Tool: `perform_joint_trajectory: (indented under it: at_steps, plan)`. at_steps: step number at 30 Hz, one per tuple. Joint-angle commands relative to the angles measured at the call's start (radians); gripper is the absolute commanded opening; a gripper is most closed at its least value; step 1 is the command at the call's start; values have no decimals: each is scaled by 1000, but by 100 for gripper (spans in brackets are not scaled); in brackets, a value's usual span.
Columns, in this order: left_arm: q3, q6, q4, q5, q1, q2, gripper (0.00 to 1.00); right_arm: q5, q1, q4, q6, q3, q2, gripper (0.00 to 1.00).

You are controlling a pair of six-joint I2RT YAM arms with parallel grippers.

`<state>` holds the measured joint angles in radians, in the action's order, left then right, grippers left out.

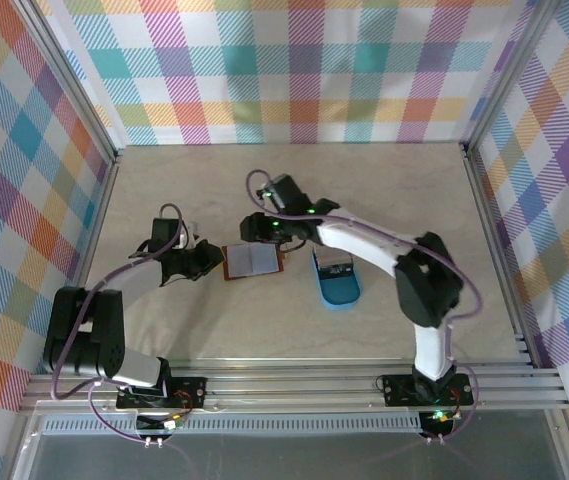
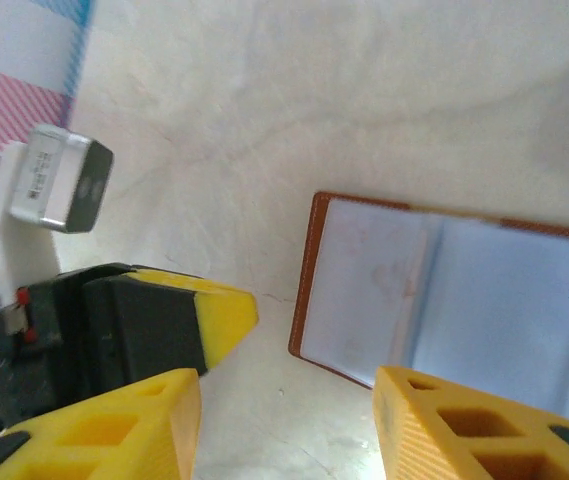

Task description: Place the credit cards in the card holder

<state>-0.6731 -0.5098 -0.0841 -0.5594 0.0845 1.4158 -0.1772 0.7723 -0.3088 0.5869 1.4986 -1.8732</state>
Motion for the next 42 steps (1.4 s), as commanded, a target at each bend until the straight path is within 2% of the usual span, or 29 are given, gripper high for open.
perform_joint_trajectory:
  at_steps: [1, 3, 6, 9, 13, 17, 19, 22, 24, 26, 28, 31, 35, 42]
  plan:
    - [6, 29, 3, 0, 23, -102, 15, 82, -52, 117, -243, -154, 174, 51]
    - [6, 47, 11, 17, 54, -163, 15, 135, -56, 135, -450, -255, 280, 53]
    - [22, 50, 77, 24, 105, -226, 17, 198, -74, 160, -665, -382, 416, 57]
    - [55, 68, 193, 20, 160, -269, 21, 165, -142, 102, -767, -453, 520, 60]
    - [76, 157, 282, 38, 257, -297, 27, 116, -230, 86, -838, -549, 625, 62]
    - [38, 248, 258, 26, 350, -265, 34, 95, -303, 26, -889, -572, 666, 61]
    - [11, 295, 232, 17, 384, -242, 39, 112, -307, 57, -963, -608, 688, 63]
    - [-27, 365, 227, -35, 420, -197, 51, 48, -309, 103, -1171, -688, 726, 67]
    - [-58, 422, 207, -47, 449, -175, 56, 5, -310, 143, -1270, -738, 750, 74]
    - [-72, 456, 234, -72, 461, -172, 62, -31, -311, 130, -1348, -753, 757, 75]
    - [-75, 478, 271, -91, 465, -180, 73, -32, -311, 96, -1393, -740, 750, 75]
    - [-122, 579, 214, -97, 465, -184, 84, -3, -311, 37, -1464, -705, 724, 76]
    - [-227, 739, 31, -121, 465, -136, 85, 47, -311, -52, -1547, -633, 664, 76]
    - [-237, 829, 6, -110, 465, -66, 85, 149, -342, -213, -1814, -556, 555, 77]
